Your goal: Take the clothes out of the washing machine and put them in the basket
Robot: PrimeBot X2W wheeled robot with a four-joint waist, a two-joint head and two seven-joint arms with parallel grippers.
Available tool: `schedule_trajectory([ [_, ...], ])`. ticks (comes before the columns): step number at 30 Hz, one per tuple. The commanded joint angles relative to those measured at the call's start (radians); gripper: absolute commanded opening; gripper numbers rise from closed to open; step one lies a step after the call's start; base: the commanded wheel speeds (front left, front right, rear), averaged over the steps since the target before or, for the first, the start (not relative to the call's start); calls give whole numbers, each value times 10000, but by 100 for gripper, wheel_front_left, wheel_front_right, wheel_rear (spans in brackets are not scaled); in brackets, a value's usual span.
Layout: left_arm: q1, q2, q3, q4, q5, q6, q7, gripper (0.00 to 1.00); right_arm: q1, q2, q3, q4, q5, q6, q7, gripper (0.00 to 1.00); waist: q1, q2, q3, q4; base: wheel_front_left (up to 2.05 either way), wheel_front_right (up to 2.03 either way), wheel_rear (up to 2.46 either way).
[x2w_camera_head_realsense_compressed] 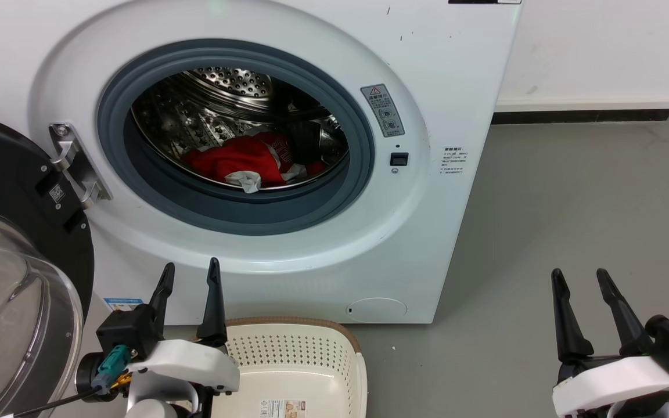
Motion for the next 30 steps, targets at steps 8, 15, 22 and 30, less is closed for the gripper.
schedule_trajectory([
  [8, -163, 78, -88, 51, 737, 156, -226, 100, 122, -45, 32, -194, -688, -3, -122, 100, 0, 0, -21, 8, 0, 0, 0],
  [15, -171, 27, -93, 158, 1178, 235, -354, 100, 196, -45, 50, -227, -1200, -3, -158, 100, 0, 0, -37, 24, 0, 0, 0],
  [22, -185, -1, -87, 272, 1640, 279, -489, 100, 253, -46, 61, -264, -1660, -3, -191, 100, 0, 0, -47, 57, 0, 0, 0],
  [30, -178, -15, -97, 357, 2222, 361, -644, 100, 305, -44, 87, -315, -2143, -3, -262, 100, 0, 0, -60, 67, 0, 0, 0],
])
